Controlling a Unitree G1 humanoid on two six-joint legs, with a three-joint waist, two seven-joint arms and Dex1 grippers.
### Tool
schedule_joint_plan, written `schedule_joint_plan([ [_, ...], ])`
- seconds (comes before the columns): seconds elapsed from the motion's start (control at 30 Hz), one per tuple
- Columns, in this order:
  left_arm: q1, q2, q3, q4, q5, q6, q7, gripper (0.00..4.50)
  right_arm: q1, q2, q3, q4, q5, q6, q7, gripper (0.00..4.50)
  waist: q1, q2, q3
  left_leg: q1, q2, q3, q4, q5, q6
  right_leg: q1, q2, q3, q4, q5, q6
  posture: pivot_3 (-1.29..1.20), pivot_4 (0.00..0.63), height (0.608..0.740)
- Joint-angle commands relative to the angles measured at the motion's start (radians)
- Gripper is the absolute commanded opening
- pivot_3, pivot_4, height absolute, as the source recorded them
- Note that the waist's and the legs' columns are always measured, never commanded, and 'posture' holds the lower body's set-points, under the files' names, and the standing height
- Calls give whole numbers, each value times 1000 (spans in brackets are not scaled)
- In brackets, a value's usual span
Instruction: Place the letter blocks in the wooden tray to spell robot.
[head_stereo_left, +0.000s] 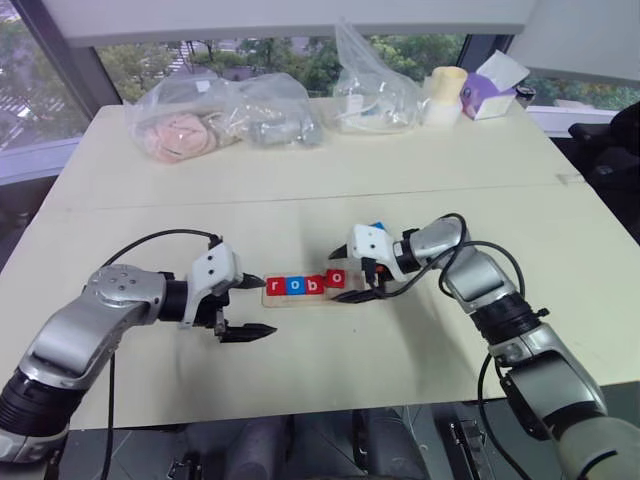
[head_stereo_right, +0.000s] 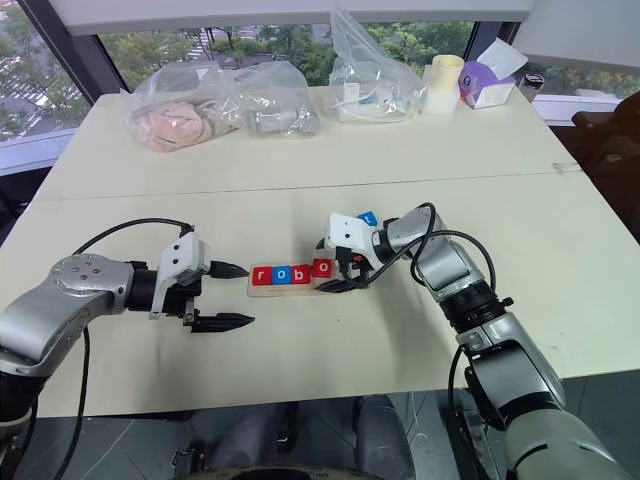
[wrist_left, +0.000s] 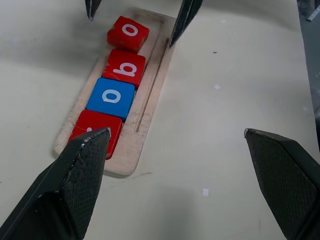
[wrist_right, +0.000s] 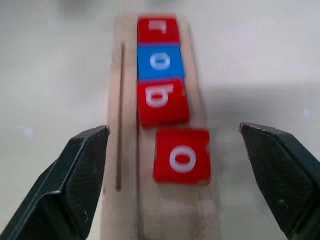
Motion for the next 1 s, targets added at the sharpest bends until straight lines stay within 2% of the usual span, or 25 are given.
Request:
schedule_joint_plan([
  [0.03, -6, -1, 17, -3, 1, -15, 1, 4500, 12, -22, -54, -69, 48, 48, -11, 4428, 3, 0, 0, 0, 0, 0, 0, 0, 0, 0, 0, 0, 0, 0, 0, 0, 150, 740],
  [0.33, -22, -12, 4, 8, 5, -15, -3, 4500, 88, -6, -9, -94, 66, 98, -11, 4428, 1, 0, 0, 0, 0, 1, 0, 0, 0, 0, 0, 0, 0, 0, -1, 0, 150, 740],
  [0.63, -13, -10, 9, 2, 2, -11, 0, 4500, 93, 12, -3, -125, 83, 114, -20, 4428, 2, 0, 0, 0, 1, 2, 1, 0, 0, 0, 0, 1, 0, 0, -2, 0, 150, 740],
  [0.8, -11, -15, 7, -1, 0, -8, 5, 4500, 61, 19, -33, -95, 93, 108, -50, 4428, 1, 0, 0, 0, 1, 2, 1, 0, 0, 0, 0, 1, 0, 0, -2, 0, 150, 740],
  [1.0, -8, -20, 4, -2, 2, -9, 10, 4500, 60, 14, -9, -43, 77, 94, -50, 4428, 1, 0, 0, 0, 1, 2, 0, 0, 0, 0, 0, 1, 0, 0, -2, 0, 150, 740],
])
